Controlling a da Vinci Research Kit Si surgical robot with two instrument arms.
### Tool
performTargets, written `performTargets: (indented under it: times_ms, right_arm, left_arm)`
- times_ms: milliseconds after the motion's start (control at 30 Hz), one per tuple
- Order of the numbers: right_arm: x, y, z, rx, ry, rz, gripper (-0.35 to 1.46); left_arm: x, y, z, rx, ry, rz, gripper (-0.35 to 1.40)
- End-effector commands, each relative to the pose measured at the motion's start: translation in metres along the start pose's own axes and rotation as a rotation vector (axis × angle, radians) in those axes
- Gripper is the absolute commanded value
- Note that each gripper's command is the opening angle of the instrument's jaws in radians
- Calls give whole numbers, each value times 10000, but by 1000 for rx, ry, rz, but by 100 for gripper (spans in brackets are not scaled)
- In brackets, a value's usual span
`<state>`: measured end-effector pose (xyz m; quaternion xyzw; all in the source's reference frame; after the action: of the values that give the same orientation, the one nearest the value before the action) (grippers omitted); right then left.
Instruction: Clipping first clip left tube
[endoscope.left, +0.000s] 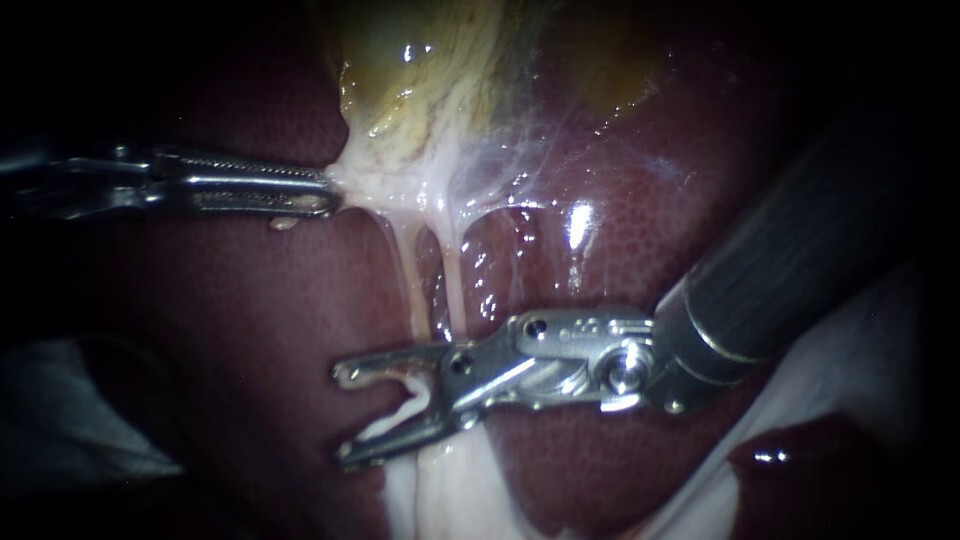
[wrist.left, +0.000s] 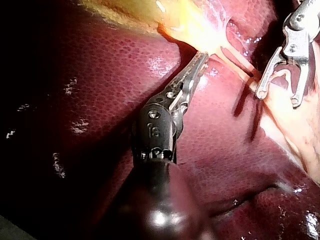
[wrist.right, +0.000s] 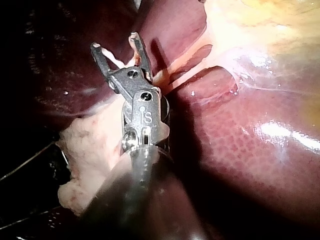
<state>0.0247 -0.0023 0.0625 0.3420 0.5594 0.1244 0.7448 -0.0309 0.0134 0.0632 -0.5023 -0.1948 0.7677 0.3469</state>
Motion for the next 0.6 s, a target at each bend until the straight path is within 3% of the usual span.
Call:
performTargets:
  times_ms: [33, 400, 600]
  right_arm:
    - [0, -1, -1, 0, 0, 0, 47]
    - [1, -15, -26, 15, 0, 1, 49]
    - [-2, -13, -44, 11, 2, 3, 49]
  left_arm:
    - [0, 0, -1, 0, 0, 0, -35]
    - [1, -1, -5, -3, -1, 0, -35]
    - [1, -1, -5, -3, -1, 0, -35]
